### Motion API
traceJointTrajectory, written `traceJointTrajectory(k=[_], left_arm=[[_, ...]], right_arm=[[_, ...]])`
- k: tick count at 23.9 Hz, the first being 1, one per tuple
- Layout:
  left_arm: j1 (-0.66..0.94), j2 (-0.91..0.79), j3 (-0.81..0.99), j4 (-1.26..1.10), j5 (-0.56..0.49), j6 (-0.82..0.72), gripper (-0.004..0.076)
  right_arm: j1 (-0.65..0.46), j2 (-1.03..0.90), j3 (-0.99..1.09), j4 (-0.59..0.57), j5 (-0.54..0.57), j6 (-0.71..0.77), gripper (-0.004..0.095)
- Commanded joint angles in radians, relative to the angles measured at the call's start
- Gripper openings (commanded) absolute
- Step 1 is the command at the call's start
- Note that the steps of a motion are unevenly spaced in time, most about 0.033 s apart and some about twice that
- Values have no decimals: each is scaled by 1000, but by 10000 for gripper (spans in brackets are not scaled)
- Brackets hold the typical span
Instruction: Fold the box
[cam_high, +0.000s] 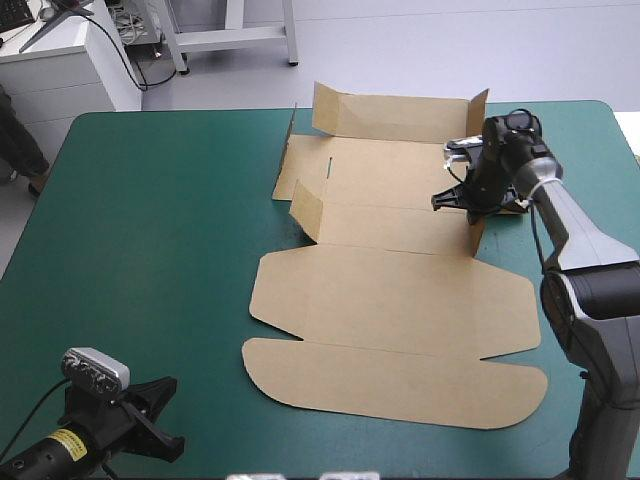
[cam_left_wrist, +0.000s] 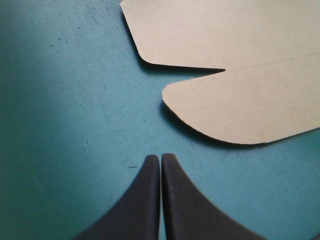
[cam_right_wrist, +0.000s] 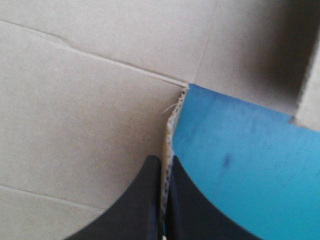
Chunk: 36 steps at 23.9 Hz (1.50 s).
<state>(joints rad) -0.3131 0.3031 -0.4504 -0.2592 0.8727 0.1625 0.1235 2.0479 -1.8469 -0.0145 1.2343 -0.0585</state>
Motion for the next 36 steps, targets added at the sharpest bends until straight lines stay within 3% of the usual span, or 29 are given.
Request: traceJointTrajectory(k=[1, 2, 3, 7, 9, 12, 24, 32, 36], left_arm=[[1, 11, -28, -21, -63, 2, -8], [1, 11, -28, -21, -63, 2, -8], [1, 11, -28, -21, -63, 2, -8], [1, 11, -28, -23, -63, 2, -8], [1, 11, -28, -23, -63, 2, -8], [1, 11, -28, -23, -63, 2, -8], [1, 11, -28, -23, -63, 2, -8], [1, 11, -28, -23, -63, 2, -8], [1, 11, -28, -23, -63, 2, -8]], right_arm=[[82, 8, -148, -140, 16, -204, -2], [138, 41, -208, -210, 13, -328, -2], [155, 51, -228, -212, 1, -356, -2], [232, 81, -300, -56, -39, -551, -15], [262, 79, -300, 40, 17, -712, -15], [289, 77, -298, 116, 17, -746, -15], [398, 3, -300, 124, 17, -969, -16], [462, -31, -296, 117, 17, -992, -19], [462, -60, -294, 179, 17, -992, -19]])
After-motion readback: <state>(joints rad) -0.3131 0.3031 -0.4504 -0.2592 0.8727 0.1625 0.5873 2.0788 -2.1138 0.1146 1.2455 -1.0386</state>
